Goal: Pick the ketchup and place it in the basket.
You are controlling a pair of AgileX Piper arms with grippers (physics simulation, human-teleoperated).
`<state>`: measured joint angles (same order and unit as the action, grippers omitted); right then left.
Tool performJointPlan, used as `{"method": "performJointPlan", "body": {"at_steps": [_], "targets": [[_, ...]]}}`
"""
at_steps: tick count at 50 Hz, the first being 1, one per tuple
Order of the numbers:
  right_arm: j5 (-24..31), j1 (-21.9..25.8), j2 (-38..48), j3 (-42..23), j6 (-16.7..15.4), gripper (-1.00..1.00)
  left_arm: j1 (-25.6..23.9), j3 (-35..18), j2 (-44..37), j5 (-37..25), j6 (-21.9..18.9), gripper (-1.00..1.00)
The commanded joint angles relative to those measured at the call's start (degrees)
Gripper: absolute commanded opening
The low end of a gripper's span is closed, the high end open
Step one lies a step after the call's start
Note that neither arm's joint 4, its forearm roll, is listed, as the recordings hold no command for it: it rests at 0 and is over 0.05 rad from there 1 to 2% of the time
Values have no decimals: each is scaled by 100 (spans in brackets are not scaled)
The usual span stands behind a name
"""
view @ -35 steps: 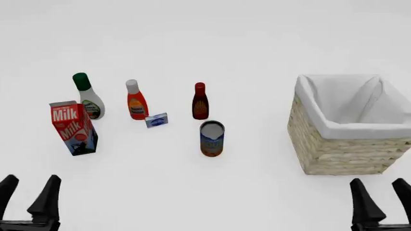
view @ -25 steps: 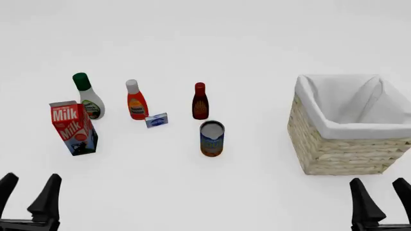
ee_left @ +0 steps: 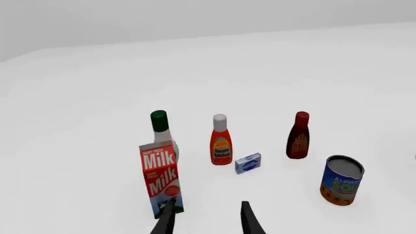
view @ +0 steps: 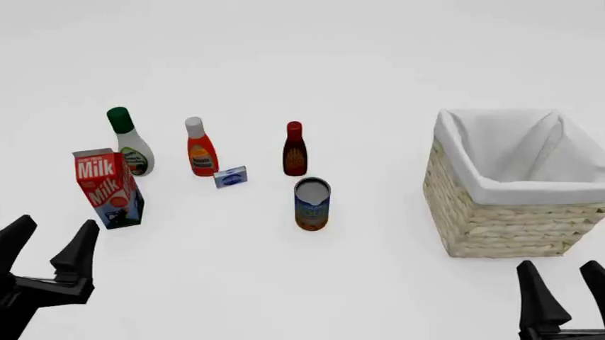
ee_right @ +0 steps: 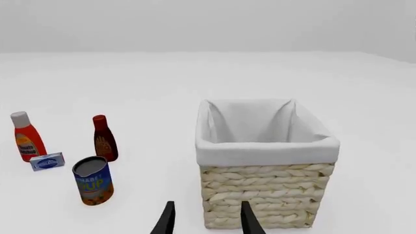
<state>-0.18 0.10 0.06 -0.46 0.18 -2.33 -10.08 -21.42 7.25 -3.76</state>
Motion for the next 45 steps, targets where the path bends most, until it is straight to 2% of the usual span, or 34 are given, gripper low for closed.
{"method": "performJointPlan", "body": {"at_steps": [1,8,11,16,25,45], "targets": [[-14,-7,-2,-4,-2,100,-189,-480,-739,45,8,100],[-34,-9,-3,-1,-22,100,-369,-766,-1172,110,-24,100],[-36,-8,-3,0,-33,100,-481,-947,-1440,104,197,100],[-30,3,-3,-3,-60,100,-486,-1084,-1704,169,265,100],[-20,11,-3,-20,-68,100,-441,-1369,-2154,363,49,100],[-26,-22,-3,-24,-127,100,-554,-2080,-3294,564,49,100]]}}
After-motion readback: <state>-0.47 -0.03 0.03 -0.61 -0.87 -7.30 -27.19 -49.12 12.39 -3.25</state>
